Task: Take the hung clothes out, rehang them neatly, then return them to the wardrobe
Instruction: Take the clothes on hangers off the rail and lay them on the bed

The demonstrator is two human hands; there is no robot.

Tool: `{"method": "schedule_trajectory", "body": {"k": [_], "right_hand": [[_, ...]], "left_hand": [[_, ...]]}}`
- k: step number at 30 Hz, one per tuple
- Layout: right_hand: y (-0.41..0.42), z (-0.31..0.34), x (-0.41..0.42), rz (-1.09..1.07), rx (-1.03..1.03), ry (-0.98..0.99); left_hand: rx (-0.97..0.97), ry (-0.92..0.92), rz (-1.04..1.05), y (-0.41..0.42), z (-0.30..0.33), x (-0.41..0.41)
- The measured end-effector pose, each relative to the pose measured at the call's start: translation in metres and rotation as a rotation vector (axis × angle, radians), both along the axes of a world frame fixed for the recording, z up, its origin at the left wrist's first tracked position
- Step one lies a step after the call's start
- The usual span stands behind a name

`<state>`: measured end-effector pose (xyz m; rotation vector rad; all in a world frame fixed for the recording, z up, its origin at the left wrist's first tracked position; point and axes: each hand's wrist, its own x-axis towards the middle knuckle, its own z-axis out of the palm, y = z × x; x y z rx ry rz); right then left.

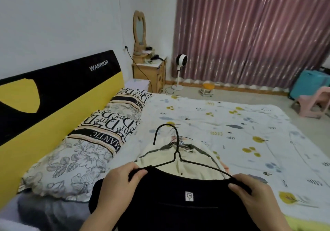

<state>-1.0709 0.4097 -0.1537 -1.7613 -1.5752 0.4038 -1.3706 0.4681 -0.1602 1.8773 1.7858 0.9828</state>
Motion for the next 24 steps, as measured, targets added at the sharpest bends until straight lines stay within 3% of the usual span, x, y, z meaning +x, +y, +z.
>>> {"method": "schedule_trajectory", "body": {"k": [14, 24], "right_hand": [[0.173, -0.055, 0.026, -0.154, -0.142, 0.071], [0.321, -0.144, 0.075, -0.215, -0.258, 0.175]], "left_hand": [[-0.047, 0.073, -0.128, 0.213, -0.066, 0.043], [-0.077, 0.391, -0.095, 0.332, -0.13, 0.095]]}}
